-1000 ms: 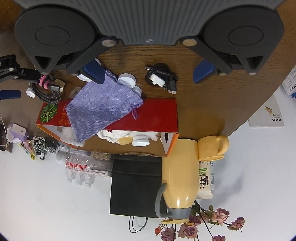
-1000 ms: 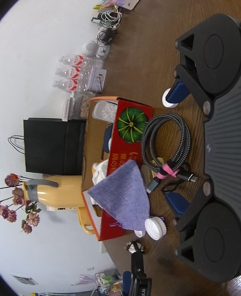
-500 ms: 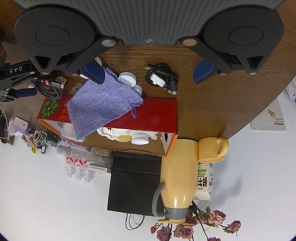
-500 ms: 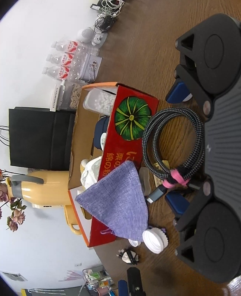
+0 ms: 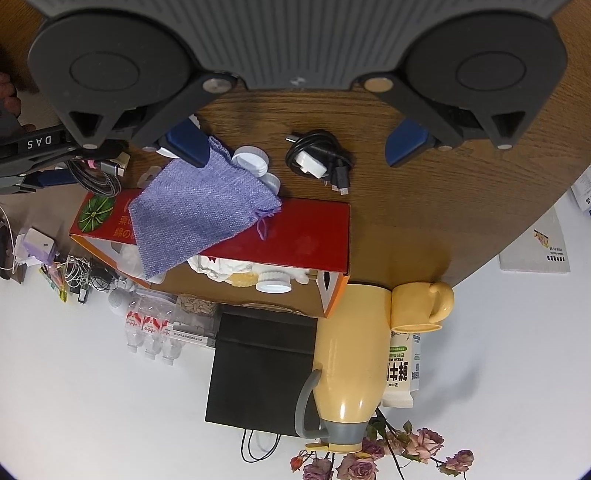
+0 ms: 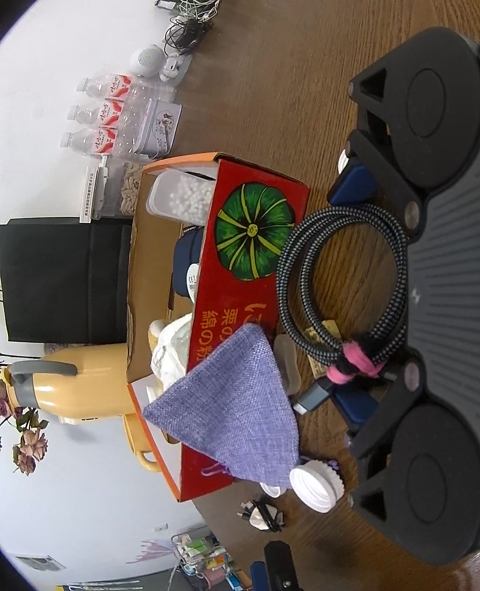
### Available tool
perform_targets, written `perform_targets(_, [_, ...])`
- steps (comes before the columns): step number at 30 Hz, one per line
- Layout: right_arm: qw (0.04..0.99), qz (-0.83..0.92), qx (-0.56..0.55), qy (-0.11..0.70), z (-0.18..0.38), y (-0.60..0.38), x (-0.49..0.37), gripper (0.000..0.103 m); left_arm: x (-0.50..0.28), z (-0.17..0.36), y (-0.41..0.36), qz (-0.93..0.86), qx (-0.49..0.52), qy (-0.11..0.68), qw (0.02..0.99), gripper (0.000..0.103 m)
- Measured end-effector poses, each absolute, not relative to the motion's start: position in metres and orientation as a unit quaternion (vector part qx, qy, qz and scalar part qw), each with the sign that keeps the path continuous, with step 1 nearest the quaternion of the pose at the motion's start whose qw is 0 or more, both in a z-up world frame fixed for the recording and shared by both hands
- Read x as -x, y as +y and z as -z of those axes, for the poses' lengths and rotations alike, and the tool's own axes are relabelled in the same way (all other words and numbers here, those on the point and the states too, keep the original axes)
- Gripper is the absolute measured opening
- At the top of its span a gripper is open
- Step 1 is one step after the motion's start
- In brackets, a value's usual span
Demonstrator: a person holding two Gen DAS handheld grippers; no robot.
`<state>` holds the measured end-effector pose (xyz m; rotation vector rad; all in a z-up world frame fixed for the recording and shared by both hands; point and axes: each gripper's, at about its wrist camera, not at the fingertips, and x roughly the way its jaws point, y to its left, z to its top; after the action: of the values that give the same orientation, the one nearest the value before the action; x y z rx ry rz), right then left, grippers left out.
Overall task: Organize objects
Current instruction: 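Grasp the braided black cable with pink tie using the right gripper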
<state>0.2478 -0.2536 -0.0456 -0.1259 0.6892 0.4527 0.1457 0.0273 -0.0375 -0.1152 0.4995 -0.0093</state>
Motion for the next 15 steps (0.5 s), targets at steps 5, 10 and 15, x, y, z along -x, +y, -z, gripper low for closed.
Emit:
perform_targets(5, [0.916, -0.218, 0.061, 0.332, 0.045, -0.253, -0.247, 0.092, -0.146, 0.038, 0.028, 0.004, 0.059, 0.248, 0.967, 0.103])
perform_targets(10, [0.917, -0.225, 0.056, 0.324, 0.044, -0.253, -0.242, 0.09, -0.146, 0.038, 0.028, 0.003, 0.062, 0.249, 0.967, 0.103])
perform_targets(15, [0.93, -0.207, 0.06, 0.298, 0.039, -0.253, -0.232, 0.089, -0.147, 0.038, 0.029, 0.002, 0.065, 0.25, 0.966, 0.103])
